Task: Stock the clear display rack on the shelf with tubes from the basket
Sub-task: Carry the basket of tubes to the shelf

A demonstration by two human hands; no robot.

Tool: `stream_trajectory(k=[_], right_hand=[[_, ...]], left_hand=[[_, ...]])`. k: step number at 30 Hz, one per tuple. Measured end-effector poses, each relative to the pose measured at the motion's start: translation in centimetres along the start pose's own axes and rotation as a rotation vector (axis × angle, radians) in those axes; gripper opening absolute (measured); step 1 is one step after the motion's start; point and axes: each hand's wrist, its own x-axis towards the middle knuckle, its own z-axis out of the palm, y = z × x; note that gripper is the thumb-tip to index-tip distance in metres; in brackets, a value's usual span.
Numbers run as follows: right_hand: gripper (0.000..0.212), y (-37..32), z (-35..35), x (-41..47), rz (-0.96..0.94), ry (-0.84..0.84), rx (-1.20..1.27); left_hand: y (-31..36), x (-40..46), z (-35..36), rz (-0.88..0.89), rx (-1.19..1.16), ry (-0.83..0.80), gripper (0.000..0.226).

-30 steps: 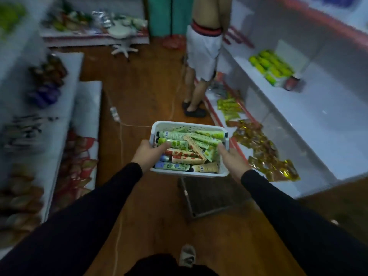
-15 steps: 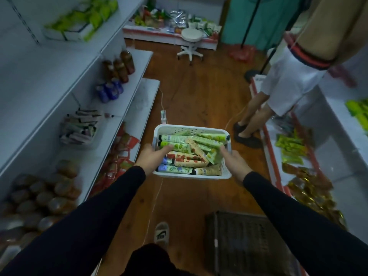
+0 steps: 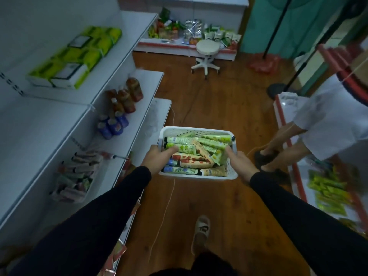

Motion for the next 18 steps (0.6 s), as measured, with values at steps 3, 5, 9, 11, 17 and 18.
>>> stream_trajectory(k=[3, 5, 9, 11, 17, 18], right_hand=[[0.117, -3.9, -2.1, 5.8, 0.008, -0.051, -0.033], [0.117, -6.7, -3.6, 9.2, -0.009, -0.061, -0.048], [0.107, -12.6, -5.8, 15.7, -0.052, -0.077, -0.054], [0.104, -15.2, -6.8, 19.3, -0.053, -0.085, -0.044], [0.117, -19.3, -10.2, 33.4, 0.018, 0.006, 0.014], [0.117, -21.3, -10.7, 34.0, 0.018, 0.021, 0.016]], left_hand=[[3.8, 5.3, 0.7, -0.040, -0.029, 0.029, 0.069], [6.7, 8.5, 1.1, -0.044, -0.047, 0.042, 0.057], [11.5, 16.0, 1.6, -0.054, -0.089, 0.063, 0.057], [13.8, 20.4, 1.6, -0.074, -0.090, 0.070, 0.069], [21.0, 34.6, 1.9, -0.057, -0.057, -0.001, 0.069], [22.3, 36.4, 1.9, -0.058, -0.052, -0.011, 0.066]])
